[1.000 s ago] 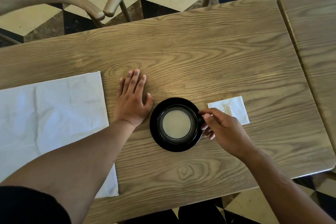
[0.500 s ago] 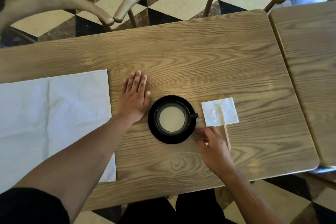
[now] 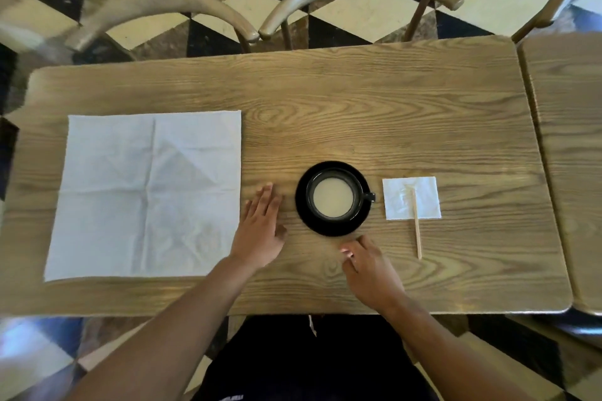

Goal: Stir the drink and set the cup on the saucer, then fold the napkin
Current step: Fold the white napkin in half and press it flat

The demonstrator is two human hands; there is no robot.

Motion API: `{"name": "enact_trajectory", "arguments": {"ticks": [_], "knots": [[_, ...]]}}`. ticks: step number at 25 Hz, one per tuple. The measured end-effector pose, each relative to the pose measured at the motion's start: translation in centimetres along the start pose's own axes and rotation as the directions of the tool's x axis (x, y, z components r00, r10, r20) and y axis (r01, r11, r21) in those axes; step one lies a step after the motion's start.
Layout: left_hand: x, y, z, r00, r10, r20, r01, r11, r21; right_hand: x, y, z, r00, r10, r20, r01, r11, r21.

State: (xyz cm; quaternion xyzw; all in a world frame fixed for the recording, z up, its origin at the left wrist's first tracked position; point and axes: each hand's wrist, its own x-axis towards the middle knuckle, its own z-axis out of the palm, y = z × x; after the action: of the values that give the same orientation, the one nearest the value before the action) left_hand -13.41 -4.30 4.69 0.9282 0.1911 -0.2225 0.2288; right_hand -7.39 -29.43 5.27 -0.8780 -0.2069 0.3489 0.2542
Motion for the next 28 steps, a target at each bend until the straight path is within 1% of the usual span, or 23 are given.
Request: {"name": "enact_trajectory", "arguments": {"ticks": [2,5,8,10,15,20,23,28], "knots": [[-2.8,0.6,0.2,0.997,-0.06,0.048,0.063,0.996,-0.067,-0.3,-1.0,0.4,0.998,-0.01,0.062,0.013,0.998,-0.06],[-7.1,0.9,1.4,0.988,-0.135,0.069,0.145,0.977,-0.155,-0.7,-2.7,1.3,0.982,-0.001,0.189,0.029,0.989,-0.146],[-11.3,-0.5,2.7,0.986,-0.14,0.094,0.152,0.98,-0.129,-1.2,-4.6,2.3,0.936,-0.03,0.352,0.124,0.961,-0.247],[-13.6,-2.2,2.9,0.98,-0.146,0.138,0.162,0.98,-0.113,-1.5,-5.8,2.9,0.914,-0.024,0.405,0.15,0.947,-0.283],[-16.9,-7.3,1.6,0.967,-0.191,0.167,0.22,0.958,-0.181,-2.8,-9.5,5.6,0.926,0.056,0.372,0.089,0.928,-0.361],[-20.7,-15.1,0.2,0.956,-0.148,0.251,0.202,0.958,-0.205,-4.7,-14.6,10.3,0.941,0.118,0.319,0.021,0.916,-0.401],[-22.8,-18.5,-0.7,0.956,-0.116,0.269,0.175,0.963,-0.207,-5.0,-17.3,12.3,0.952,0.125,0.279,0.002,0.91,-0.415],[-24.6,-23.5,-2.2,0.953,-0.148,0.266,0.208,0.955,-0.213,-5.0,-21.3,14.5,0.972,0.117,0.206,-0.022,0.91,-0.415]]}}
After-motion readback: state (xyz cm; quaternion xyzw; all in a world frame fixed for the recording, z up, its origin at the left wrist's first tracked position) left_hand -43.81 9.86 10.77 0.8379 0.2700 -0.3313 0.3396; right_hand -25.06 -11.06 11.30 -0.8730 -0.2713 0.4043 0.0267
